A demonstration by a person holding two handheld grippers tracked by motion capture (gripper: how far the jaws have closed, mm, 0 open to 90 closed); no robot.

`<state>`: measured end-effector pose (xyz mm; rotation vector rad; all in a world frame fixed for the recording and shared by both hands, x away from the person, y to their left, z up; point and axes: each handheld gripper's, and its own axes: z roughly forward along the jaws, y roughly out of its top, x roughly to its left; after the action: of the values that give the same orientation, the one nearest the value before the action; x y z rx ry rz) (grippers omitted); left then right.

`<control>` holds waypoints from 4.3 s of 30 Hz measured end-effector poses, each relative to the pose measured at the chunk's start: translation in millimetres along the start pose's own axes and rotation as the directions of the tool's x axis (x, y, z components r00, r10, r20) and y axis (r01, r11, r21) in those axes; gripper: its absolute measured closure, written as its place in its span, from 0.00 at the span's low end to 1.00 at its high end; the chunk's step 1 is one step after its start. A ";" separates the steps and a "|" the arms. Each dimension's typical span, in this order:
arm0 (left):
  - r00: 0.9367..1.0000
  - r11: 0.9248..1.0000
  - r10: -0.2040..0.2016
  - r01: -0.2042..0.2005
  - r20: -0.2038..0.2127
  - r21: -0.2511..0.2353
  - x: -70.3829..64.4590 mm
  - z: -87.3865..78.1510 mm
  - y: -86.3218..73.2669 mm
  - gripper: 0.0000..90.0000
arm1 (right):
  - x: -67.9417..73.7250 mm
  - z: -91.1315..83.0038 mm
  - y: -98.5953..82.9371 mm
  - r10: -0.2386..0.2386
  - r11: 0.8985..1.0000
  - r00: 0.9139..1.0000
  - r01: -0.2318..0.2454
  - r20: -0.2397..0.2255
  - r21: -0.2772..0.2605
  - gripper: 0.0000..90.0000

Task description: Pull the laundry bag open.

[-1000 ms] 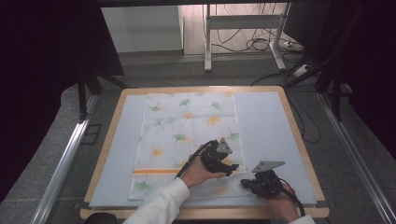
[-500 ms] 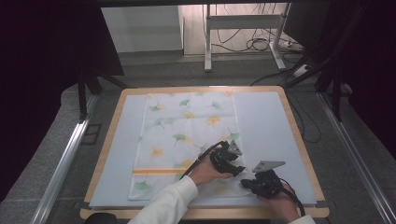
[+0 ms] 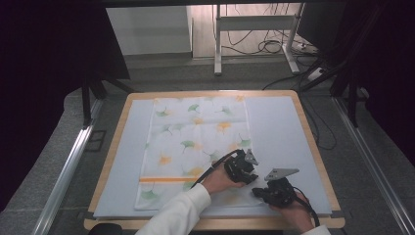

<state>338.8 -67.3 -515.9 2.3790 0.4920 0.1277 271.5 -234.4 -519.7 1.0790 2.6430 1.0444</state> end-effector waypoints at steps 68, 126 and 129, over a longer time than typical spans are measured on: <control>0.996 0.999 0.022 -0.019 -0.086 0.039 -9.2 -2.0 -2.1 1.00 | -19.1 8.2 17.1 0.103 0.995 0.990 -0.102 0.100 -0.016 0.99; 0.993 0.997 -0.020 0.029 -0.114 0.071 7.9 -32.9 -38.2 1.00 | -22.4 8.1 16.2 0.117 0.993 0.990 -0.115 0.075 -0.023 0.99; 0.993 0.997 -0.024 0.033 -0.116 0.074 10.0 -35.6 -41.1 1.00 | -22.5 8.1 16.2 0.119 0.993 0.990 -0.118 0.074 -0.023 0.99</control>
<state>327.2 -13.2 -516.4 2.4472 0.5942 0.2379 300.3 -236.2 -519.1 1.2596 2.5330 1.0248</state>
